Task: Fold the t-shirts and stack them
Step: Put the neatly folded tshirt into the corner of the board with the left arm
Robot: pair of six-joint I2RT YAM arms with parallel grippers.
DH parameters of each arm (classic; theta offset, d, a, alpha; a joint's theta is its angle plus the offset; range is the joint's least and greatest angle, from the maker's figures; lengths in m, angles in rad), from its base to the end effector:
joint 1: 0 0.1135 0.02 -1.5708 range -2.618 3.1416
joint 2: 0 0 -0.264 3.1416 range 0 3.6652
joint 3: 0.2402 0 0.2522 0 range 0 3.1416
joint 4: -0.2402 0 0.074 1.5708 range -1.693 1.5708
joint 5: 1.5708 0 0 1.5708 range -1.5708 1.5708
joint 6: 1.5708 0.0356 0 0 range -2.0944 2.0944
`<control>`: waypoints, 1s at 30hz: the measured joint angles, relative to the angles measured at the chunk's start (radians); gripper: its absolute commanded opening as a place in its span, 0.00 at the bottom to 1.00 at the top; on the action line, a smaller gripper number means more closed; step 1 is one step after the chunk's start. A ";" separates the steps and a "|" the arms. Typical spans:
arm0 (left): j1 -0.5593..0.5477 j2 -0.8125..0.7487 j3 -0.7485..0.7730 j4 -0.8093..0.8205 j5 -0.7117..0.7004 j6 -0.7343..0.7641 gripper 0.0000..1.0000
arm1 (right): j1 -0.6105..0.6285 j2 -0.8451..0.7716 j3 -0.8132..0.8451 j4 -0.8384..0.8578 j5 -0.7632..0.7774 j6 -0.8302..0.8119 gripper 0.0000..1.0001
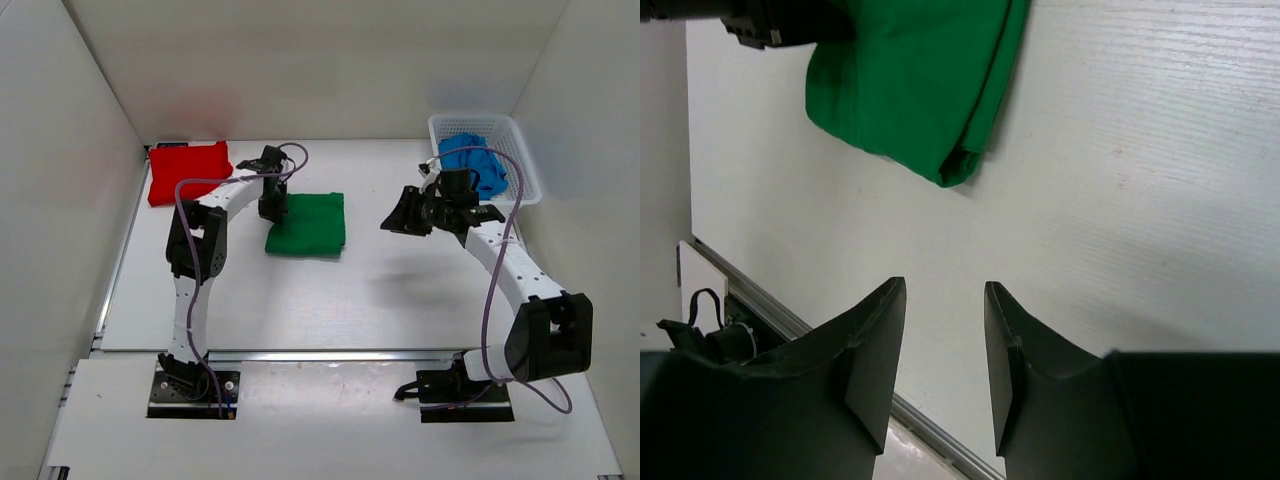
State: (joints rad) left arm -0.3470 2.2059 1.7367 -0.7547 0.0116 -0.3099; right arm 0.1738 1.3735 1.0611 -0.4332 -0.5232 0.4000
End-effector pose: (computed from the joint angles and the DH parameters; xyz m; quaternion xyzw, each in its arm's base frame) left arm 0.4320 -0.1567 0.1657 0.0193 0.9848 -0.0611 0.1615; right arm 0.2893 0.0688 0.2831 -0.0032 0.8910 0.3368 0.3045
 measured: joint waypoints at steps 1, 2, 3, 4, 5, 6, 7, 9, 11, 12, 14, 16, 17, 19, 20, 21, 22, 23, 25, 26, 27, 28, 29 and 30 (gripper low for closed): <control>0.001 0.010 0.032 -0.027 -0.015 0.013 0.00 | 0.000 -0.005 0.000 -0.002 -0.002 0.000 0.34; 0.004 0.018 0.073 -0.060 -0.031 0.027 0.00 | 0.000 -0.010 0.000 -0.003 -0.003 0.000 0.33; 0.010 0.028 0.119 -0.087 -0.046 0.041 0.00 | 0.000 -0.017 0.000 -0.005 -0.007 0.000 0.33; 0.018 0.033 0.167 -0.108 -0.065 0.055 0.00 | 0.000 -0.024 0.000 -0.008 -0.010 0.001 0.32; 0.027 0.037 0.214 -0.126 -0.084 0.071 0.00 | 0.001 -0.033 0.000 -0.011 -0.014 0.003 0.32; 0.039 0.040 0.265 -0.140 -0.105 0.089 0.00 | 0.005 -0.040 0.003 -0.017 -0.016 0.005 0.31; 0.051 0.043 0.317 -0.153 -0.125 0.106 0.00 | 0.008 -0.045 0.011 -0.029 -0.016 0.008 0.30; 0.078 0.047 0.400 -0.166 -0.159 0.138 0.00 | 0.020 -0.051 0.040 -0.047 -0.016 0.016 0.30; 0.111 0.048 0.472 -0.178 -0.195 0.169 0.00 | 0.037 -0.053 0.074 -0.051 -0.021 0.025 0.28; 0.127 0.048 0.494 -0.180 -0.211 0.179 0.00 | 0.042 -0.056 0.088 -0.049 -0.030 0.032 0.27; 0.160 0.048 0.526 -0.179 -0.243 0.198 0.00 | 0.047 -0.063 0.111 -0.043 -0.061 0.055 0.26; 0.187 0.061 0.562 -0.181 -0.268 0.217 0.00 | 0.053 -0.067 0.133 -0.037 -0.084 0.079 0.25; 0.201 0.075 0.586 -0.178 -0.280 0.225 0.00 | 0.059 -0.068 0.146 -0.035 -0.093 0.090 0.24; 0.226 0.100 0.629 -0.171 -0.297 0.238 0.00 | 0.068 -0.068 0.172 -0.033 -0.101 0.104 0.23; 0.236 0.111 0.642 -0.164 -0.304 0.245 0.00 | 0.072 -0.068 0.183 -0.028 -0.110 0.112 0.22; 0.245 0.118 0.647 -0.155 -0.309 0.251 0.00 | 0.077 -0.068 0.191 -0.022 -0.119 0.120 0.22; 0.252 0.122 0.647 -0.150 -0.312 0.254 0.00 | 0.080 -0.068 0.195 -0.015 -0.126 0.125 0.21; 0.259 0.124 0.648 -0.146 -0.312 0.259 0.00 | 0.081 -0.068 0.195 -0.006 -0.134 0.132 0.20; 0.273 0.129 0.652 -0.142 -0.311 0.262 0.00 | 0.088 -0.068 0.195 -0.001 -0.145 0.147 0.20; 0.280 0.130 0.655 -0.141 -0.309 0.262 0.00 | 0.090 -0.066 0.195 0.002 -0.148 0.151 0.20; 0.286 0.130 0.660 -0.141 -0.307 0.262 0.00 | 0.095 -0.066 0.195 0.006 -0.150 0.155 0.19; 0.292 0.130 0.666 -0.138 -0.306 0.262 0.00 | 0.099 -0.064 0.195 0.010 -0.151 0.159 0.19; 0.297 0.130 0.675 -0.133 -0.307 0.264 0.00 | 0.103 -0.061 0.195 0.014 -0.153 0.162 0.19; 0.301 0.130 0.684 -0.129 -0.308 0.266 0.00 | 0.110 -0.057 0.195 0.019 -0.156 0.167 0.18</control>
State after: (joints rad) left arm -0.0460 2.3356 2.4203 -0.8837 -0.2966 -0.0444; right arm 0.2836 1.3167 1.2564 -0.4137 -0.6792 0.5671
